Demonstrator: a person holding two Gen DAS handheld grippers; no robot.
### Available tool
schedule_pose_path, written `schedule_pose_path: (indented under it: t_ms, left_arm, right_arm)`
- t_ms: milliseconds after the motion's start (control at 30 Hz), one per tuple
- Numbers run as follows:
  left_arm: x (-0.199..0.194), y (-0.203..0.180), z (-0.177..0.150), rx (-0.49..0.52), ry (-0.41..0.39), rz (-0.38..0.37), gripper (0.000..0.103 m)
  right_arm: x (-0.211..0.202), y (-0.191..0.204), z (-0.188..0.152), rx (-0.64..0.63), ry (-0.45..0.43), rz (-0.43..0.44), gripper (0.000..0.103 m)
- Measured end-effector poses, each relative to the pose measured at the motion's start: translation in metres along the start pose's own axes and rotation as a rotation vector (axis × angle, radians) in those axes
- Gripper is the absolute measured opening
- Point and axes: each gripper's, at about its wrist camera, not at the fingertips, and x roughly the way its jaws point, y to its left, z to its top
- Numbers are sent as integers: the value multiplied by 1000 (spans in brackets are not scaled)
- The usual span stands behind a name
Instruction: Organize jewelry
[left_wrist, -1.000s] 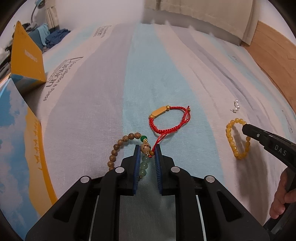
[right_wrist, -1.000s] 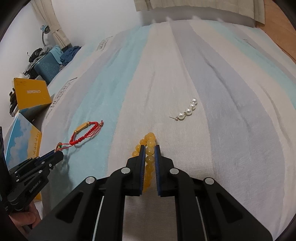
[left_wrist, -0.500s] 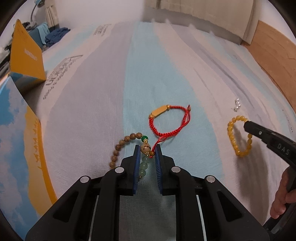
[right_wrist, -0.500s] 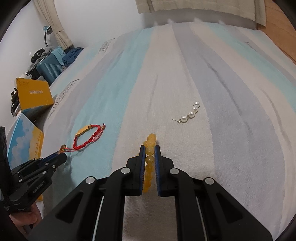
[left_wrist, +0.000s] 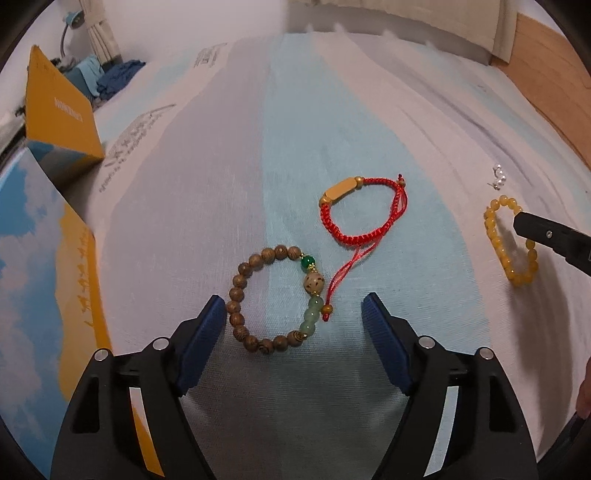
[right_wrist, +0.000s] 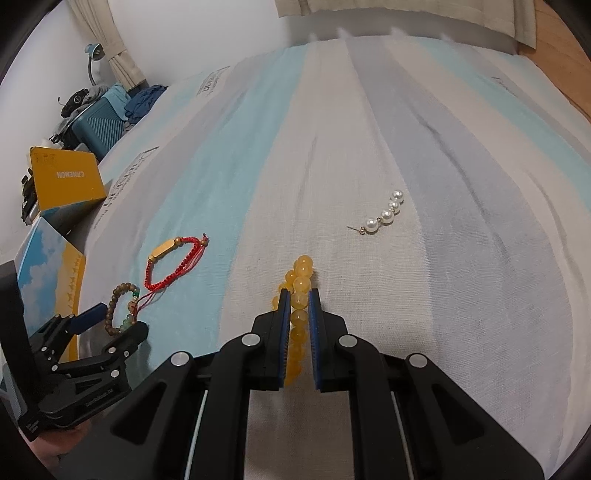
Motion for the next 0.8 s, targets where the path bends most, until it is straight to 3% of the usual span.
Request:
schedule_pose_path:
  t_ms: [167,233,267,400,533,633,733,800]
  left_arm:
    - [-2,3,-3,-13,17,-30,33]
    - [-5,5,-5,-16,27,-48,22]
    - [-6,6,-5,-20,29,-55,21]
    - [-10,2,-10,2,38,-61,21]
    - [-11,0,-16,17,39,-30,36]
    - [-13,-2,-20,26,32,-23,55]
    - [-12,-2,-20,33,33,-18,56]
    - [-14,-2,-20,27,33,-13,62]
  right_arm:
    - [2,-2,0,5,8,2,9]
    - [2,-1,1,1,8,2,9]
    - [2,-1,1,0,8,2,9]
    - [4,0,1,0,12,6,9]
    - [3,1,1,-6,12,7,9]
    - [3,2,0,-7,13,7,9]
    - [3,2,0,-8,13,6,9]
    - [3,3,-1,-8,13,6,9]
